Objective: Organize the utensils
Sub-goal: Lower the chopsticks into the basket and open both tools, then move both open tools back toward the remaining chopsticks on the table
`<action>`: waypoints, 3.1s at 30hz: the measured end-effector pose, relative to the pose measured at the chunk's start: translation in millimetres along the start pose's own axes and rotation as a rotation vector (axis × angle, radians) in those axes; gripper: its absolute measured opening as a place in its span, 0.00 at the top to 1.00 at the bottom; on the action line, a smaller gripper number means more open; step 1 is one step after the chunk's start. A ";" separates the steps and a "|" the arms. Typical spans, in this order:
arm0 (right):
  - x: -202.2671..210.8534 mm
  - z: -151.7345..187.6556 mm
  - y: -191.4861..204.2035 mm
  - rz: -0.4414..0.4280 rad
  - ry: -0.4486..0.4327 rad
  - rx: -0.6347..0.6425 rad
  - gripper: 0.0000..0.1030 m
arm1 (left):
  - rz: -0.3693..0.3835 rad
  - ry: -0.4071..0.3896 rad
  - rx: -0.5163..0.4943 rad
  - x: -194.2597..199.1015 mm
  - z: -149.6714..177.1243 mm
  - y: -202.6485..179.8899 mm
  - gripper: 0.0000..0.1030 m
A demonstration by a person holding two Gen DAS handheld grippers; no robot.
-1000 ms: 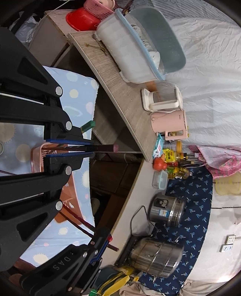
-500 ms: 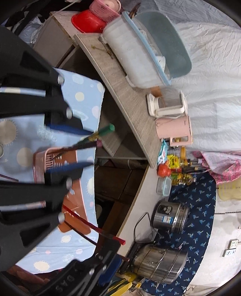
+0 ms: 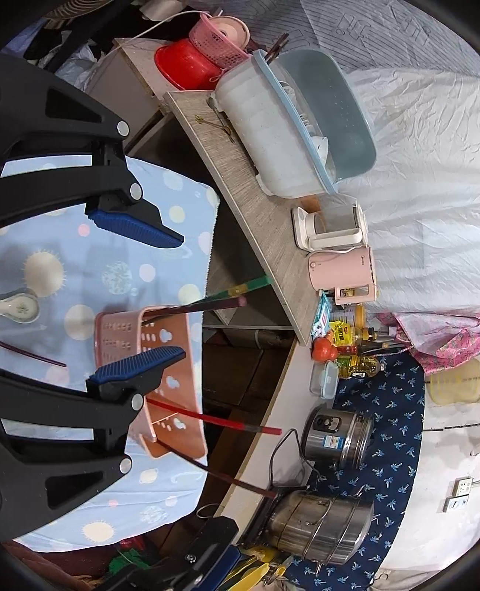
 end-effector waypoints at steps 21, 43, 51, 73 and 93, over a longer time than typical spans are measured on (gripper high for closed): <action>58.2 108.0 40.5 -0.057 0.113 -0.018 0.50 | -0.010 0.086 0.027 47.0 87.6 33.4 0.49; 76.3 225.5 69.3 -0.080 0.297 -0.017 0.50 | -0.058 0.228 0.050 49.6 191.3 71.2 0.49; 78.2 274.6 79.4 -0.097 0.381 -0.033 0.50 | -0.062 0.296 0.038 48.2 242.3 81.2 0.49; 62.9 320.3 81.2 -0.059 0.474 0.025 0.58 | -0.069 0.381 0.009 29.9 292.9 74.7 0.49; 58.6 320.3 77.0 -0.048 0.476 0.031 0.59 | -0.074 0.384 0.008 24.4 293.5 78.5 0.49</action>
Point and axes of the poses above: each gripper's, at about its wrist camera, not at the fingertips, and x roughly against the way its jaws point, y to its left, z to its underside, the point moved 10 cm from there along -x, roughly the way its jaws point, and after that the axes turned 15 degrees about x, right-handed, at the moved point
